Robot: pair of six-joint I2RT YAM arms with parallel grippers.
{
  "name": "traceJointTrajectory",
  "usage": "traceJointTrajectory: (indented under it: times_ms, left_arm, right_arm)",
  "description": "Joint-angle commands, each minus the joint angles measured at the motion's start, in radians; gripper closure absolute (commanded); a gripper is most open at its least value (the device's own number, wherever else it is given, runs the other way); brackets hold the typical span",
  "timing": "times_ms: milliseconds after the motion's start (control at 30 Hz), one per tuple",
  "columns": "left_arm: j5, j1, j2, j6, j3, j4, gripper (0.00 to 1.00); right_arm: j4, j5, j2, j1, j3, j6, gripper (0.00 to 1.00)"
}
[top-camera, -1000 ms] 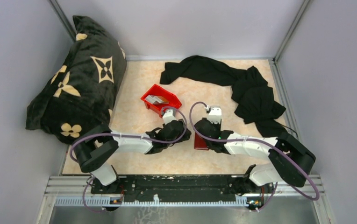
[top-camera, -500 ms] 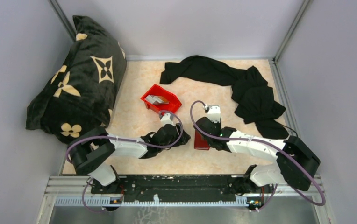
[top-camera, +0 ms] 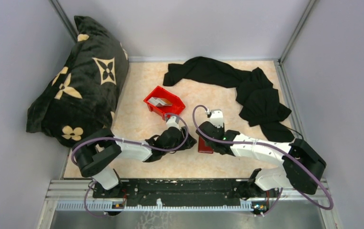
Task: Put the credit cards into the card holder
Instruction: Close the card holder at the center of the board.
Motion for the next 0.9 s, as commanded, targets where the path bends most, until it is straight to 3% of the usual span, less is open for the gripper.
traceJointTrajectory:
  times_ms: [0, 367, 667, 867]
  left_arm:
    - [0.025, -0.006, 0.052, 0.010, -0.014, -0.098, 0.43]
    - [0.045, -0.018, 0.097, 0.002, -0.002, -0.100, 0.46]
    - [0.050, -0.027, 0.115, -0.007, 0.000, -0.091, 0.47]
    - [0.049, -0.031, 0.118, -0.011, 0.001, -0.090, 0.47]
  right_arm:
    - [-0.010, 0.008, -0.003, 0.020, 0.063, 0.014, 0.57]
    - [-0.031, 0.013, 0.020, 0.034, 0.059, 0.033, 0.58]
    - [-0.015, 0.012, 0.041, 0.034, 0.051, 0.032, 0.69]
    - [-0.009, 0.004, 0.065, 0.034, 0.055, 0.030, 0.72]
